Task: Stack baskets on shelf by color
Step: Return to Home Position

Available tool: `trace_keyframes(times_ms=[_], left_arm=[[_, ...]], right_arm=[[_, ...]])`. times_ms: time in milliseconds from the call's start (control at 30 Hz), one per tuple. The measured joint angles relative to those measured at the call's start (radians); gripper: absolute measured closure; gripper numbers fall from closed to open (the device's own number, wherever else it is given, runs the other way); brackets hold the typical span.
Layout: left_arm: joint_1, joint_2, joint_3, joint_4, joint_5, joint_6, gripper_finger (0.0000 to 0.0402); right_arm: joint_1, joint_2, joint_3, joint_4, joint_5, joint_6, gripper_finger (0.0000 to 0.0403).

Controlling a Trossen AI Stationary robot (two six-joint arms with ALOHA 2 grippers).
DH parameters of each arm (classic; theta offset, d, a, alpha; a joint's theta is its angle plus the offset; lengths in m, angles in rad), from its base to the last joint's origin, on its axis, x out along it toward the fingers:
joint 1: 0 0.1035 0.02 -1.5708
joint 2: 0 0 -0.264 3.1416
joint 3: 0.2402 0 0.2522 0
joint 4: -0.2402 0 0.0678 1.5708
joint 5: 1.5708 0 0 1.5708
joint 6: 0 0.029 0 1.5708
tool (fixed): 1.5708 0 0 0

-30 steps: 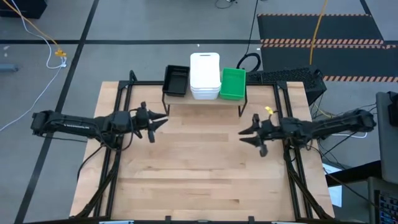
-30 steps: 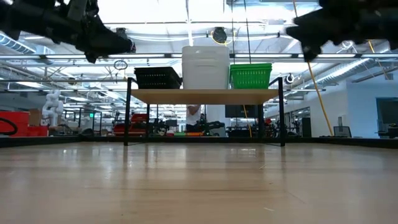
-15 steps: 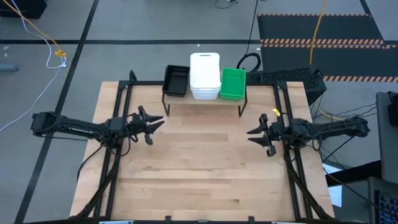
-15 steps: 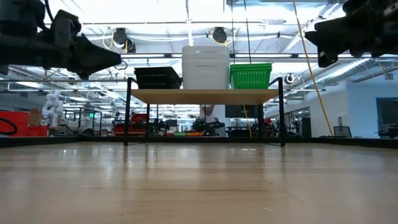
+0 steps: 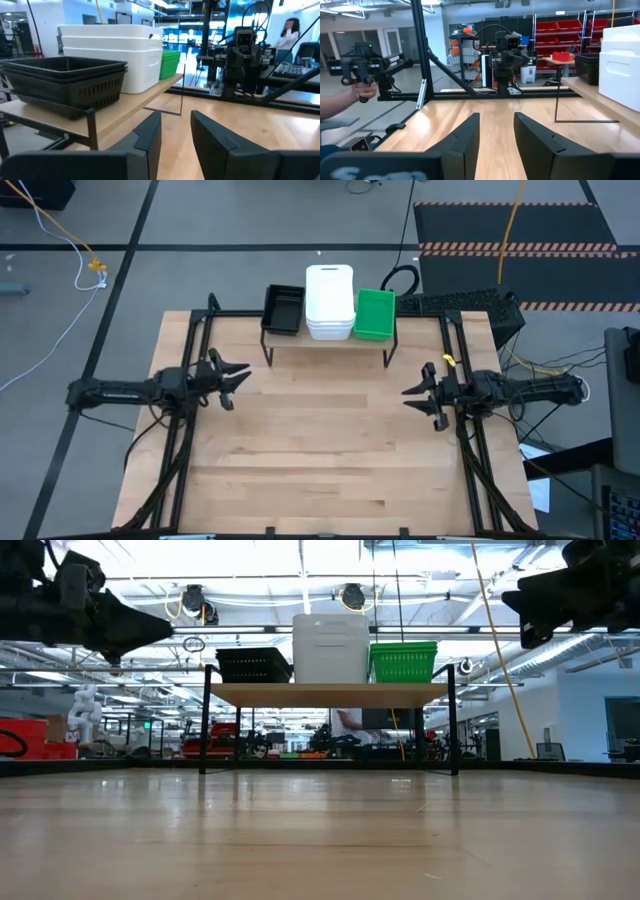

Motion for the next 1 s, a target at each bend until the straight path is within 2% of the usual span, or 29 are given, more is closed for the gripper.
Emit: trace_keyframes(times_ms=[133, 167, 300, 467, 800, 1000], left_arm=[[0.0, -0.158, 0.0, -0.175, -0.001, -0.005, 0.0295], [0.001, -0.162, 0.004, -0.184, -0.003, -0.011, 0.0295], [-0.004, -0.157, 0.014, -0.218, 0.004, -0.026, 0.0295], [-0.022, -0.155, 0.014, -0.224, 0.046, -0.06, 0.0295], [-0.035, -0.09, 0.014, -0.227, 0.054, -0.077, 0.0295], [-0.035, -0.084, 0.014, -0.227, 0.054, -0.076, 0.0295]], right_arm=[[0.0, -0.045, 0.0, -0.053, 0.003, -0.012, 0.029], [0.0, -0.051, -0.003, -0.059, 0.003, -0.016, 0.029], [0.0, -0.075, -0.086, -0.014, 0.006, -0.04, 0.029], [-0.004, -0.055, -0.089, -0.063, 0.06, 0.016, 0.029], [-0.003, -0.051, -0.091, 0.103, 0.046, -0.04, 0.029], [-0.003, -0.05, -0.092, 0.1, 0.052, -0.04, 0.029]])
